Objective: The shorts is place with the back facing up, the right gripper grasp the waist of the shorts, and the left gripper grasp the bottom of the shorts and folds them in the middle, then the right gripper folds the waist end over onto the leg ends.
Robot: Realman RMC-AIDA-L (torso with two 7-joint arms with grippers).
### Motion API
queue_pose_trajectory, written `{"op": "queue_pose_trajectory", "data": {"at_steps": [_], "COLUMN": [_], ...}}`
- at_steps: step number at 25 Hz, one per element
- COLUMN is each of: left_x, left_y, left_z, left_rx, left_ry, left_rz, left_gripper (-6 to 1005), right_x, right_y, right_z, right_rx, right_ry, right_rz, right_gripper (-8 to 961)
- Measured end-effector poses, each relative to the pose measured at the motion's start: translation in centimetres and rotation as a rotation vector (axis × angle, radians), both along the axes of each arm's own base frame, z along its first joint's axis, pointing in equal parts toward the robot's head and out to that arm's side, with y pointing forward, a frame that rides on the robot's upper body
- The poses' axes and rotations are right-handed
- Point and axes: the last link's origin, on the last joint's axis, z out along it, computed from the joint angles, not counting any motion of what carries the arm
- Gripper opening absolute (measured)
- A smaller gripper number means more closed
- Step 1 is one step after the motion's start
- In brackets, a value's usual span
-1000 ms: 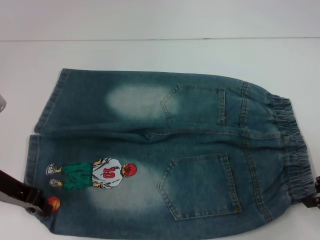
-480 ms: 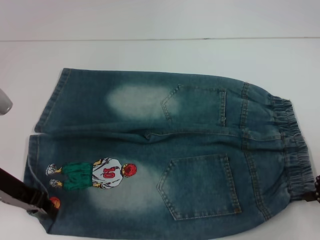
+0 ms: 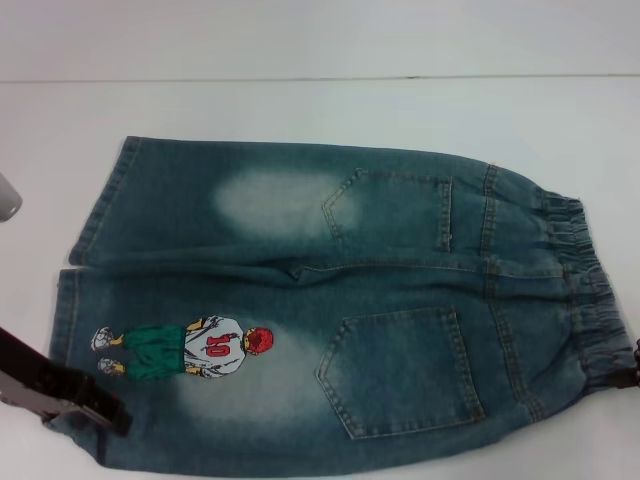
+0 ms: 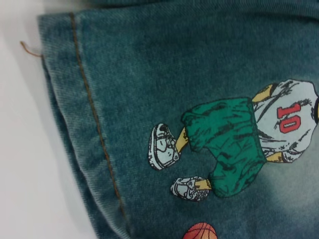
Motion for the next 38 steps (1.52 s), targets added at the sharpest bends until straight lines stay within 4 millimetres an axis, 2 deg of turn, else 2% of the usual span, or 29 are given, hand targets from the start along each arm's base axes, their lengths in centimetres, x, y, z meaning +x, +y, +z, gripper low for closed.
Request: {"op": "queue_pose_trajectory", "data": {"at_steps": [6,16,22,28,30,38], "left_x": [0.5,0.4,0.4,0.7,0.8,1.1], "left_y": [0.3,0.9,1.4,1.7,1.8,1.9], "left_z": [0.0,-0.1,0.4,0.4,0.3,0.2], "left_rx": [-0.012,-0.014,0.014,0.006,0.004,-0.005], "left_ry": [0.013,0.039,0.056,0.067,0.071,0.071], "left_rz": [0.003,0.012,0.014,-0.001,-0.005,-0.029], "left_gripper": [658,646,504,302,81,4], "right_x": [-0.2,-0.2,-0.3,-0.3,-0.3,-0.3], "right_y": [0.1,0.1,0.2,0.2,0.2,0.2], "right_z": [0.4,0.4,0.5,0.5,0.5,0.5], "right_rx": [0.012,0.013,0.018,0.019,0.02,0.031], "right_ry": [-0.006,-0.003,-0.004,-0.006,-0.005,0.014], "right_rz": [0.011,0.025,0.03,0.041,0.043,0.039], "right_gripper": [48,47,47,49,49,48]}}
